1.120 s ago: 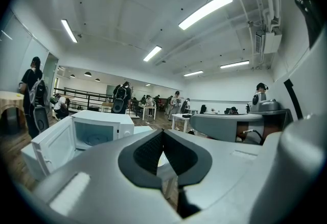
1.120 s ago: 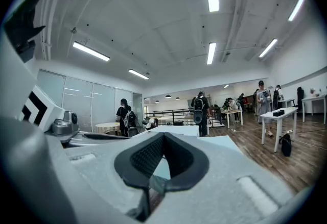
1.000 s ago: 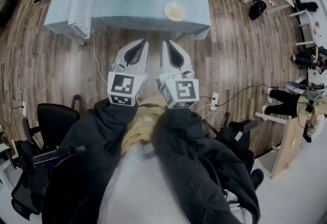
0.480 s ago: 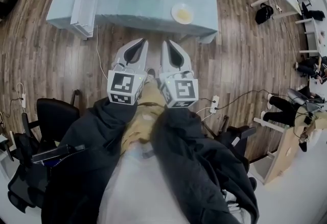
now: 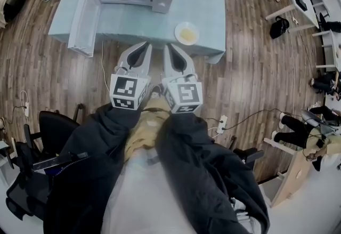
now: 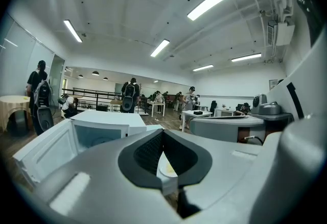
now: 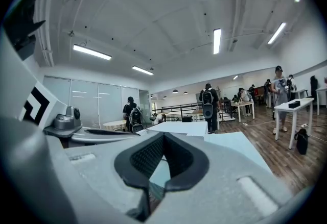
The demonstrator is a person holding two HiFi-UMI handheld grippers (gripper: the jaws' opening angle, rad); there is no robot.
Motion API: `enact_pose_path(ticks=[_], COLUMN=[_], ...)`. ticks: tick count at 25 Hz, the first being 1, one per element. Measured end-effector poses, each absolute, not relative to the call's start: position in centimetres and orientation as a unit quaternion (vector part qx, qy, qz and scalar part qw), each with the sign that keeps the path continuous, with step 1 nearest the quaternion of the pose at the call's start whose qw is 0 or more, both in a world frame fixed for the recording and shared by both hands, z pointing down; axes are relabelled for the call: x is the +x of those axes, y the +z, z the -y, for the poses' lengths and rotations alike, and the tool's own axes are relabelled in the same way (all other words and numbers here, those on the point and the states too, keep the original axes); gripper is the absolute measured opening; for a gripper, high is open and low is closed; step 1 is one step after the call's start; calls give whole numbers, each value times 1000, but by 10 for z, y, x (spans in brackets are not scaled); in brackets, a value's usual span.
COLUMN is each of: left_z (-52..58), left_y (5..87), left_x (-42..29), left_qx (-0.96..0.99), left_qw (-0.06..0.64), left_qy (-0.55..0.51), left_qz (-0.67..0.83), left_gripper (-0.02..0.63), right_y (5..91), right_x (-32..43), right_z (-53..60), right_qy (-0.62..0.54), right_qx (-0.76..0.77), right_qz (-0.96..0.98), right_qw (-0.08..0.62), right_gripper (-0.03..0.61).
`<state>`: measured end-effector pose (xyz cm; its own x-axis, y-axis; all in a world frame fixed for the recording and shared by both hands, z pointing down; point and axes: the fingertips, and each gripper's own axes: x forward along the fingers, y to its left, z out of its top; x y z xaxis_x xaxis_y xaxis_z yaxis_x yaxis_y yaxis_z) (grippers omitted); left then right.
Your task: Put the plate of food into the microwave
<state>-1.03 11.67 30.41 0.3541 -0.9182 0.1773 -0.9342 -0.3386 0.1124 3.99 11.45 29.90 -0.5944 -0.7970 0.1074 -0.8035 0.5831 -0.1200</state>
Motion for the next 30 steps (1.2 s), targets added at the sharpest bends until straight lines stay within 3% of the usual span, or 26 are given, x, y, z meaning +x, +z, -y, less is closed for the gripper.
enact_pose_path(ticks=[17, 30], left_z=[-49, 2], left_y=[329, 351], left_x=[68, 67], left_qx=[834, 850], left_qw=[115, 140], left_qy=[72, 76], left_qz=[535, 502], left_gripper=[-2, -2], right_y=[337, 359], right_x=[92, 91], right_z=[-59, -15], right_qy=[116, 126], right_qx=[436, 464], right_qz=[891, 873], right_qw=[55, 87], right_gripper=[-8, -6])
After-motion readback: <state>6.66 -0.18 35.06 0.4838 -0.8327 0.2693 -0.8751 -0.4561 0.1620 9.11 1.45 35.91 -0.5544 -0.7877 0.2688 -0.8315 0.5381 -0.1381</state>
